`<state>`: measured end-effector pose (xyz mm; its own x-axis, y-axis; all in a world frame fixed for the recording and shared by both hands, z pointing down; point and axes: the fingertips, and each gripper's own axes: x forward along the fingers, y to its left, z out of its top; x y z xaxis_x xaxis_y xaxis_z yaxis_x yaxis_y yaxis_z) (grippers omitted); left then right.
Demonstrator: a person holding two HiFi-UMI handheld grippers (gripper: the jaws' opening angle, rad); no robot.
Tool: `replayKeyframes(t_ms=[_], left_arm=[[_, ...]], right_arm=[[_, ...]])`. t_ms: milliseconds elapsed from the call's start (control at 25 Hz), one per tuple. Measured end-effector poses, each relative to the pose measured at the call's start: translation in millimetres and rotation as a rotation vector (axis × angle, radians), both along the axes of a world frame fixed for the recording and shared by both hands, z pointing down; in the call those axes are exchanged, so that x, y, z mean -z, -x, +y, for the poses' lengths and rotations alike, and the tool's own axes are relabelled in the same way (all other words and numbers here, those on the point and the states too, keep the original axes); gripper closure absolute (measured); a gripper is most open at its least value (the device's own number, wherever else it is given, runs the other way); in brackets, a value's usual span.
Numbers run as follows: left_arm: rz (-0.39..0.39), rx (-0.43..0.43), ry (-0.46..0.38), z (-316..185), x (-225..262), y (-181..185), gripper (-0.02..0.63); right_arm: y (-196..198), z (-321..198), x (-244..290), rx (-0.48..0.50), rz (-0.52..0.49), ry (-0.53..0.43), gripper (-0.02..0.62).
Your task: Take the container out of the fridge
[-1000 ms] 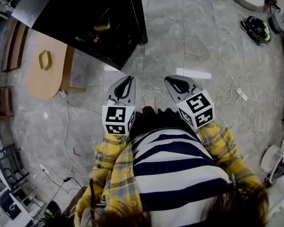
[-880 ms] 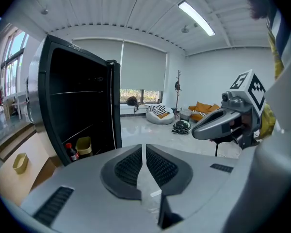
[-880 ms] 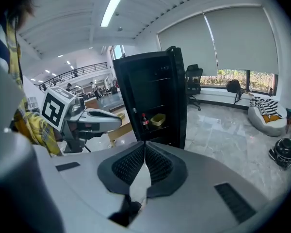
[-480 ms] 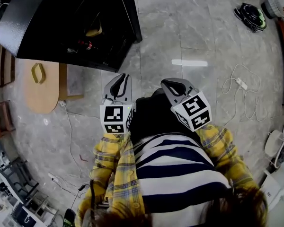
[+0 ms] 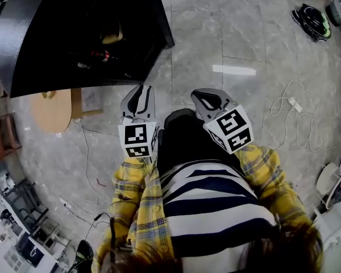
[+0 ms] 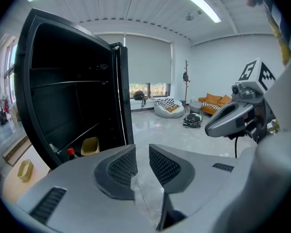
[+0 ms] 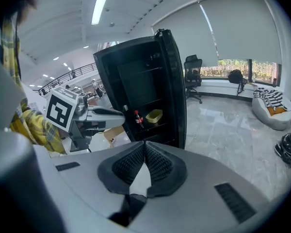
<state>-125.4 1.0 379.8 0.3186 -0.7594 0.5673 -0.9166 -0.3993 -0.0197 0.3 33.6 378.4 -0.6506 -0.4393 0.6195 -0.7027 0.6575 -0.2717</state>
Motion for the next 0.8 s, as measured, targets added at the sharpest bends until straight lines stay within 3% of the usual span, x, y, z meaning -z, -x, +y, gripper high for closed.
replayKeyframes(t_ms=[360,800], left_arm=[[-0.103,0.043,0.031,-29,-26,-7,0.518],[-0.225,0.083,0.084,-73,-85,33,0.512]], right_arm=[[-10,-29,-19,0.062,-0.02,0.016,0.566],[9,-57,-54,0.072,0.001,0.057,0.566]])
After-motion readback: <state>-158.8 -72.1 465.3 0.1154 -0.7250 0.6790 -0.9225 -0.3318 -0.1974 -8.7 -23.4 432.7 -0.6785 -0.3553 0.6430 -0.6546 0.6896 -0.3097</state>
